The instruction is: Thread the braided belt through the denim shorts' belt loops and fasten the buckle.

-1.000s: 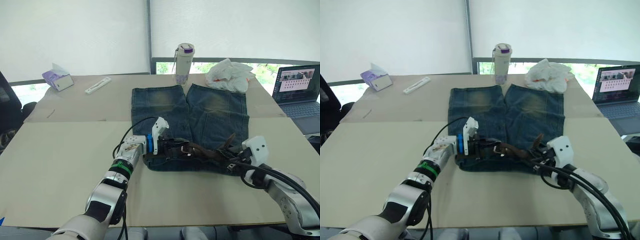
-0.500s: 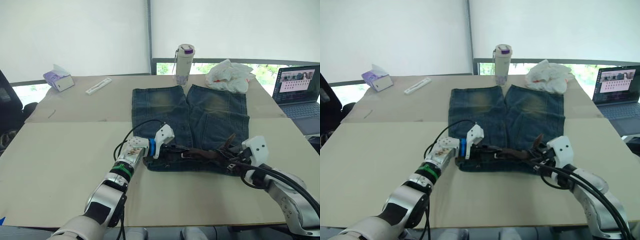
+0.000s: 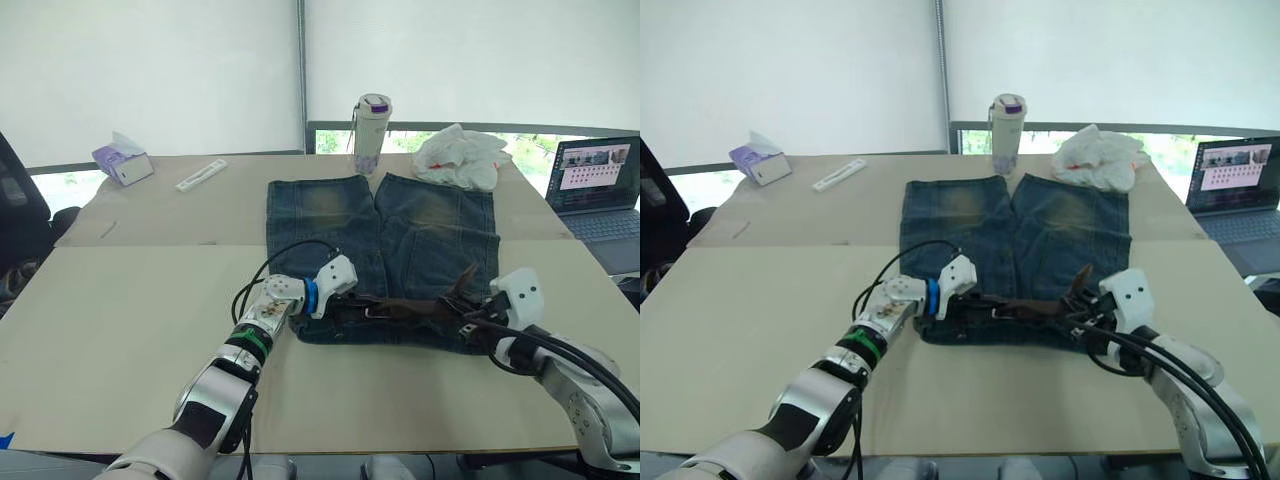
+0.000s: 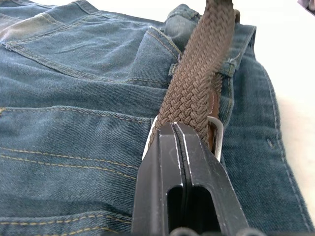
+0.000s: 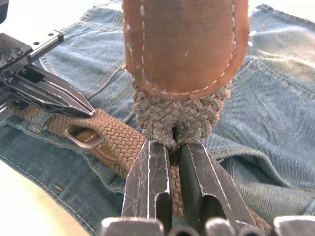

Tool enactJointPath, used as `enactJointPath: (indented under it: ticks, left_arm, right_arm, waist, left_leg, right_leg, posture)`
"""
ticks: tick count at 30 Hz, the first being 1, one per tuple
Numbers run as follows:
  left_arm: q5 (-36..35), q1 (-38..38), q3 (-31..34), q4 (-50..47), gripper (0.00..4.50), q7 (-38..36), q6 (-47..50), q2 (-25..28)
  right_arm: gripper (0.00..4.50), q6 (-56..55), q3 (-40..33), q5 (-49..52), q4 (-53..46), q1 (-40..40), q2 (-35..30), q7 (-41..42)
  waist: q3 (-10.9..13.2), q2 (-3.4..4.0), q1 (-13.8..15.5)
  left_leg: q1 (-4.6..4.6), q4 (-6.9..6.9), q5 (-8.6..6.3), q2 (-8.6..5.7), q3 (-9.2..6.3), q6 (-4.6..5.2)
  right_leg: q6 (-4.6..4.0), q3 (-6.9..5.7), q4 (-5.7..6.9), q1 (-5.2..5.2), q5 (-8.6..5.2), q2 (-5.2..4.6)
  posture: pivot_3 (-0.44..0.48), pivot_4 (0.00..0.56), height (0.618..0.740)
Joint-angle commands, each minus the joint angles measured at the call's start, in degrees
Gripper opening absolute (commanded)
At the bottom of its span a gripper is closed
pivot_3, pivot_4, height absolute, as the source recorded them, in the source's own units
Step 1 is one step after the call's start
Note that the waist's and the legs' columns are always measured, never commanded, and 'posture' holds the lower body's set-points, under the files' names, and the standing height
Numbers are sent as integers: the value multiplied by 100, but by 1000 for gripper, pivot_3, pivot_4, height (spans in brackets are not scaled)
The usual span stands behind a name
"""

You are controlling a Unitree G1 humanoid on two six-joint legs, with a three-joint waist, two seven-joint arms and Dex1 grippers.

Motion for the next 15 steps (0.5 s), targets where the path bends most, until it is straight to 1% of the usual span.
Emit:
enactJointPath:
  ticks: [1, 7, 15]
  left_arm:
    - [493, 184, -366, 513, 51, 102, 139, -16]
    - [622, 235, -539, 550, 51, -52, 88, 12]
    - [716, 320, -603, 554, 51, -124, 45, 218]
  right_arm:
    - [0, 10, -463, 214, -101, -160, -118, -15]
    - [0, 102, -858, 446, -61, -183, -229, -65]
    - [0, 224, -805, 313, -2, 71, -466, -102]
  waist:
    - [-2, -3, 21]
    - [-6, -6, 93]
    - [-6, -7, 91]
  left_leg:
    - [0, 1, -1, -1, 0, 1]
    - [-4, 9, -6, -4, 0, 8]
    - [-5, 12, -10, -4, 0, 12]
  right_leg:
    - [0, 0, -1, 2, 0, -2]
    - [-4, 1, -2, 4, 2, -5]
    - [-3, 4, -3, 4, 2, -5]
  posture:
    - [0, 150, 740]
    - [0, 150, 740]
    - [0, 150, 740]
